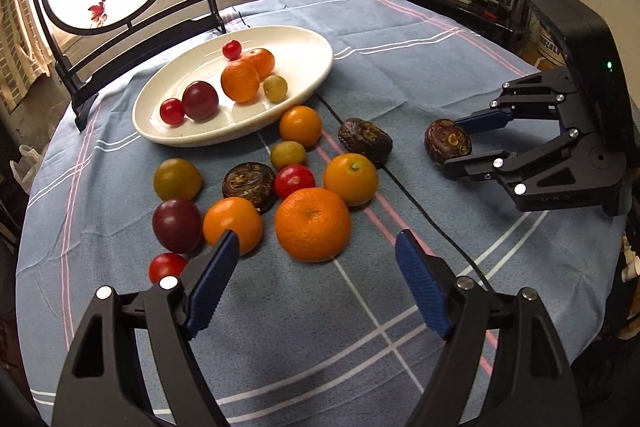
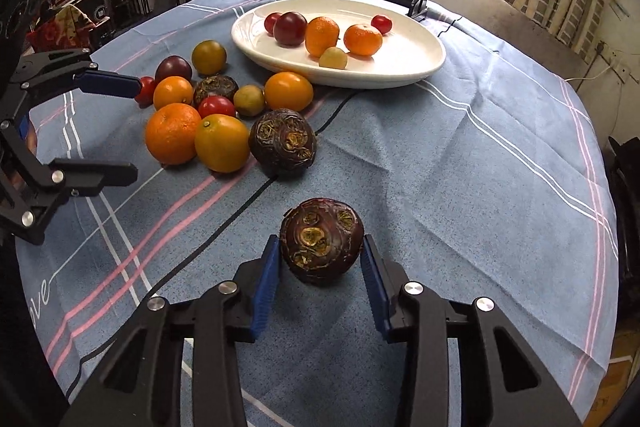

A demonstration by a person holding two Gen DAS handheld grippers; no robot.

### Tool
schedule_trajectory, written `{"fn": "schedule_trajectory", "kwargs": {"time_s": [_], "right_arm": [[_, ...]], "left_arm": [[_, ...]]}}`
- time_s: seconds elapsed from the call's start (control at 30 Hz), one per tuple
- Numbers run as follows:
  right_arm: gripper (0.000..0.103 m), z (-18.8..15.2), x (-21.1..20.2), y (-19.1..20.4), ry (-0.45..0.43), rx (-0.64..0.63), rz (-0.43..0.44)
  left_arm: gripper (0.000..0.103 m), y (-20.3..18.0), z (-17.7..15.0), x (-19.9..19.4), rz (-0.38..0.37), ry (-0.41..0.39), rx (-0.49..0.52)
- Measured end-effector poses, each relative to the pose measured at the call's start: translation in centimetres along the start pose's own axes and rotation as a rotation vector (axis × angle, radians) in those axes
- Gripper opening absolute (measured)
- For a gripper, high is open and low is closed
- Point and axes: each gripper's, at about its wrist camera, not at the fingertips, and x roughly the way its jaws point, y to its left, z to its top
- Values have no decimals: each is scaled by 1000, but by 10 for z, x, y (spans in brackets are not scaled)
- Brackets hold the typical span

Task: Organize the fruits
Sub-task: 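Grasp a brown date with the right tool while the left tool grasps a mandarin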

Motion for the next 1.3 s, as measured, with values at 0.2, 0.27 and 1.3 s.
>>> {"fn": "schedule_trajectory", "kwargs": {"time_s": [0.2, 0.27, 1.3], "right_arm": [[40, -1, -1, -4, -5, 13, 4], [40, -1, -2, -4, -9, 12, 7], [40, 15, -22, 21, -64, -7, 103]], "left_arm": [[67, 0, 8, 22, 19, 41, -12], [66, 0, 11, 25, 18, 43, -12], [44, 51, 3, -17, 14, -47, -155]]}}
